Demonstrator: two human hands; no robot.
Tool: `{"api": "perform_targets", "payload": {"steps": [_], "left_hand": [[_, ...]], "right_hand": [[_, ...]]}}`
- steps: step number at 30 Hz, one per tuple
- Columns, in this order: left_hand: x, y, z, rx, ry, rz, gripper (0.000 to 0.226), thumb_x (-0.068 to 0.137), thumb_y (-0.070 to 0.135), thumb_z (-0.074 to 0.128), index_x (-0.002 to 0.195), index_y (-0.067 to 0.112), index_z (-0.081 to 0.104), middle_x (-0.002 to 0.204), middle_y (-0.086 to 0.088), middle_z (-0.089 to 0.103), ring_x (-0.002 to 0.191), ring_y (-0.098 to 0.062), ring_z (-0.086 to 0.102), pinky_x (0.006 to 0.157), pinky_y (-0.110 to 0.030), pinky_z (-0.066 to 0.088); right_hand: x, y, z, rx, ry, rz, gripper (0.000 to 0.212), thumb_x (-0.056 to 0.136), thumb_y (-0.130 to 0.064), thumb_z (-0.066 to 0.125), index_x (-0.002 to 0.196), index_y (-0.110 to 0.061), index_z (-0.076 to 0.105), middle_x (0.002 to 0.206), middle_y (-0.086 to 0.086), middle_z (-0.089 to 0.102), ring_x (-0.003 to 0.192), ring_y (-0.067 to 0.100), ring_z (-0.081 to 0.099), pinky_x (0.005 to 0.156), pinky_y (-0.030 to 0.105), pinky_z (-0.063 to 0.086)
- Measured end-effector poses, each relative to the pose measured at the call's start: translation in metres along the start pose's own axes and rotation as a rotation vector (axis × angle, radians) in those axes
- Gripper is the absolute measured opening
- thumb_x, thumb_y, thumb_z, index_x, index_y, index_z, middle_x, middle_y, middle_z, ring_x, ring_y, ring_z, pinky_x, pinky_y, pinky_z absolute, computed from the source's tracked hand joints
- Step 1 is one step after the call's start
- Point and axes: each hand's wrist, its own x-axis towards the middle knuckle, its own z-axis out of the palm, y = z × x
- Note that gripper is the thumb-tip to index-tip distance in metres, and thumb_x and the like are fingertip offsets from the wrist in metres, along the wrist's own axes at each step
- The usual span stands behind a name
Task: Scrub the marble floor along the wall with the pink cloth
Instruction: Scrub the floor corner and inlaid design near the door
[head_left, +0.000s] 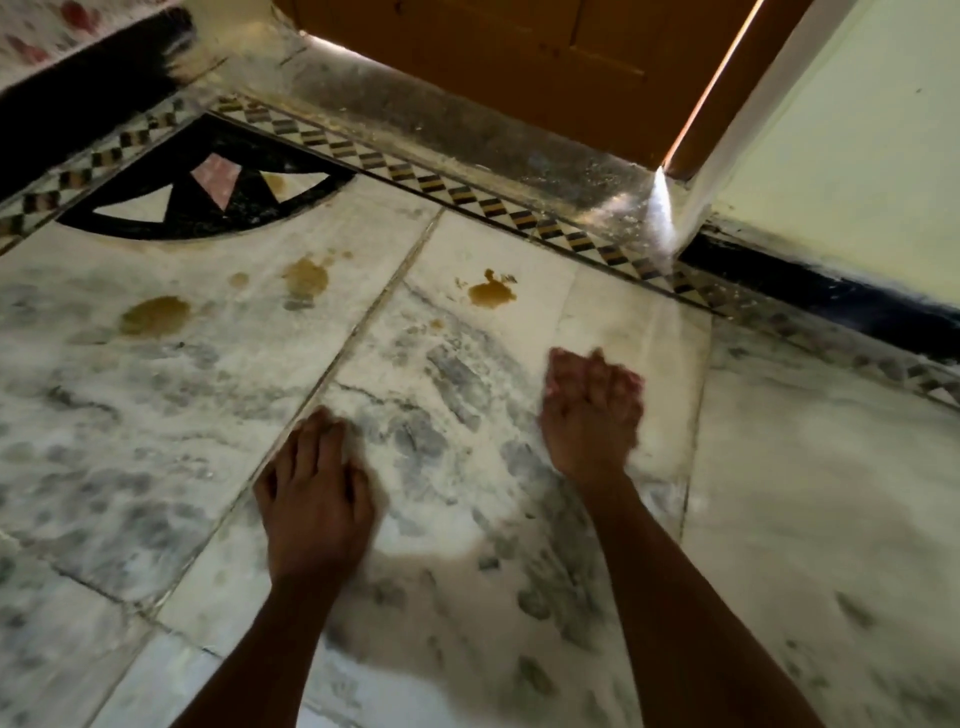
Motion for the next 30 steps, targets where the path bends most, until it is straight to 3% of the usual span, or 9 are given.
{"api": "perform_targets", "payload": {"steps": [3, 5, 9, 12, 15, 20, 23, 27, 30], "left_hand": [[-0.001, -0.001, -0.006, -0.077, 0.023, -0.013, 0.060, 0.096, 0.037, 0.047, 0.151, 0.017, 0.055, 0.165, -0.008, 0.048, 0.141, -0.035, 0.052, 0.108, -0.052, 0.038], [-0.006, -0.002, -0.013, -0.123, 0.014, -0.021, 0.062, 0.096, 0.040, 0.045, 0.153, 0.019, 0.055, 0.166, -0.005, 0.049, 0.144, -0.033, 0.053, 0.110, -0.051, 0.039], [-0.003, -0.009, -0.019, -0.269, -0.072, -0.047, 0.074, 0.089, 0.057, 0.041, 0.156, 0.026, 0.054, 0.169, 0.002, 0.045, 0.153, -0.024, 0.045, 0.120, -0.050, 0.034], [0.001, -0.014, -0.030, -0.563, -0.175, -0.165, 0.071, 0.087, 0.051, 0.058, 0.152, 0.021, 0.058, 0.164, 0.000, 0.050, 0.154, -0.023, 0.045, 0.128, -0.047, 0.032], [-0.017, 0.002, -0.058, -0.769, -0.097, -0.199, 0.038, 0.099, 0.012, 0.072, 0.135, 0.024, 0.070, 0.139, 0.003, 0.069, 0.134, -0.018, 0.062, 0.109, -0.025, 0.046], [-0.038, 0.039, -0.100, -1.057, -0.123, -0.223, 0.022, 0.098, 0.019, 0.077, 0.119, 0.023, 0.075, 0.108, 0.011, 0.080, 0.097, 0.000, 0.074, 0.076, -0.008, 0.051], [-0.035, 0.052, -0.121, -1.130, -0.093, -0.271, 0.006, 0.094, 0.011, 0.080, 0.098, 0.008, 0.078, 0.083, 0.006, 0.078, 0.073, 0.000, 0.071, 0.066, -0.015, 0.053], [-0.032, 0.053, -0.133, -1.031, -0.073, -0.222, 0.023, 0.088, 0.018, 0.088, 0.075, 0.008, 0.072, 0.063, -0.014, 0.072, 0.055, -0.030, 0.069, 0.059, -0.037, 0.057], [-0.035, 0.060, -0.147, -0.856, -0.058, -0.181, 0.035, 0.084, 0.030, 0.093, 0.068, 0.017, 0.064, 0.063, -0.012, 0.073, 0.059, -0.034, 0.074, 0.060, -0.042, 0.061]], "right_hand": [[-0.002, -0.024, 0.002, 0.043, -0.120, -0.359, 0.060, 0.105, -0.054, 0.014, 0.161, -0.051, 0.037, 0.176, -0.006, 0.029, 0.166, 0.026, 0.020, 0.132, 0.059, 0.006], [-0.030, -0.038, -0.005, 0.373, -0.156, -0.464, 0.047, 0.109, -0.048, 0.028, 0.146, -0.053, 0.057, 0.161, -0.015, 0.053, 0.156, 0.014, 0.041, 0.130, 0.051, 0.020], [-0.079, -0.068, -0.045, 1.484, -0.312, 0.084, 0.032, 0.112, -0.023, 0.046, 0.126, -0.014, 0.073, 0.121, 0.002, 0.081, 0.118, 0.022, 0.075, 0.093, 0.025, 0.055], [-0.086, -0.081, -0.058, 1.753, -0.376, 0.552, 0.032, 0.112, -0.021, 0.046, 0.128, -0.007, 0.070, 0.115, 0.015, 0.080, 0.101, 0.030, 0.077, 0.061, 0.025, 0.061], [-0.093, -0.101, -0.083, 1.850, -0.589, 0.622, 0.042, 0.111, -0.033, 0.042, 0.125, -0.005, 0.072, 0.105, 0.016, 0.082, 0.081, 0.030, 0.081, 0.073, 0.041, 0.060], [-0.109, -0.122, -0.115, 1.730, -0.543, 0.456, 0.045, 0.089, -0.030, 0.072, 0.124, -0.002, 0.073, 0.117, 0.024, 0.078, 0.103, 0.046, 0.076, 0.083, 0.055, 0.063], [-0.112, -0.119, -0.124, 1.660, -0.465, 0.342, 0.010, 0.096, -0.008, 0.072, 0.103, 0.000, 0.076, 0.100, 0.023, 0.076, 0.091, 0.040, 0.073, 0.087, 0.049, 0.059], [-0.109, -0.113, -0.141, 1.635, -0.414, 0.243, 0.005, 0.099, -0.007, 0.073, 0.098, -0.003, 0.076, 0.102, 0.028, 0.077, 0.088, 0.035, 0.074, 0.089, 0.050, 0.062], [-0.111, -0.104, -0.152, 1.542, -0.363, 0.171, 0.003, 0.097, -0.011, 0.077, 0.100, -0.010, 0.078, 0.105, 0.026, 0.080, 0.088, 0.034, 0.077, 0.085, 0.051, 0.065]]}}
